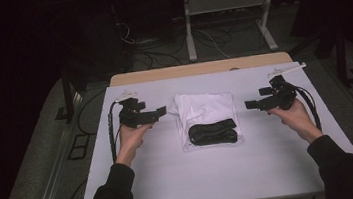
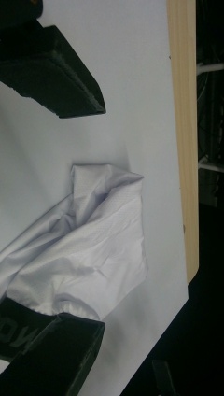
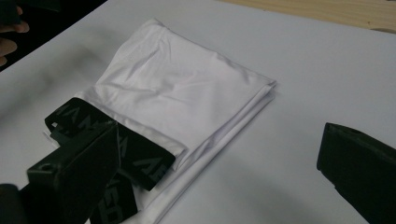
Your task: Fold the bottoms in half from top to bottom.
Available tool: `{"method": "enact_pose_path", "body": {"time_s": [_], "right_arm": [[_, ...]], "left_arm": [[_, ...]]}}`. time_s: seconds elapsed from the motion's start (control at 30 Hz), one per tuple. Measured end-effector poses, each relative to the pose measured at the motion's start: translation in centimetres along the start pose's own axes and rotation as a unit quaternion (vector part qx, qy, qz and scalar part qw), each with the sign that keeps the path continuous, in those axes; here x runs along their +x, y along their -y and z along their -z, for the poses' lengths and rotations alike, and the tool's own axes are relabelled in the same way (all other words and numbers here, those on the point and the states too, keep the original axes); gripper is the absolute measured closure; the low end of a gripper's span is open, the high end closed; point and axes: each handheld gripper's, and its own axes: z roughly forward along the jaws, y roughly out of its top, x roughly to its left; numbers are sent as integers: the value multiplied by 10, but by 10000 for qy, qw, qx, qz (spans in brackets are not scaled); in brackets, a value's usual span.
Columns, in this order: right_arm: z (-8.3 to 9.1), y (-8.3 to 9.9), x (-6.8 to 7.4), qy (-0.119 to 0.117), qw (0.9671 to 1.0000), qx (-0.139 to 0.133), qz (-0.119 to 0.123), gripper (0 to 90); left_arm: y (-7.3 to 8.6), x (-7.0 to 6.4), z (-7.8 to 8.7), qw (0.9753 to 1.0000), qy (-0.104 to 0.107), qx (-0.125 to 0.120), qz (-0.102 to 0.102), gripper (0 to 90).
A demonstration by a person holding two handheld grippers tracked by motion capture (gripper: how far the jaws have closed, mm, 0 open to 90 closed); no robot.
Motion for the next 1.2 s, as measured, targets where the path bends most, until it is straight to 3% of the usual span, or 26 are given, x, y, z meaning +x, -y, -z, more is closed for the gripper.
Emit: {"method": "enact_pose_path", "body": {"time_s": [0.27,0.37,0.57,0.9,1.2], "right_arm": [[14,16,7,7,10000,-8,90,0],[21,22,11,23,9999,-35,138,0],[30,34,16,31,9998,-84,203,0],[45,53,27,178,9989,-32,441,0],[59,74,27,150,9992,-162,341,0]], "left_arm": [[10,-3,16,10000,19,-9,-65,0],[13,-8,22,9999,119,-81,-67,0],[23,-16,32,9995,180,-150,-224,0],[45,-17,56,9994,5,-223,-266,0],[61,-20,76,9987,-111,-302,-394,0]]}}
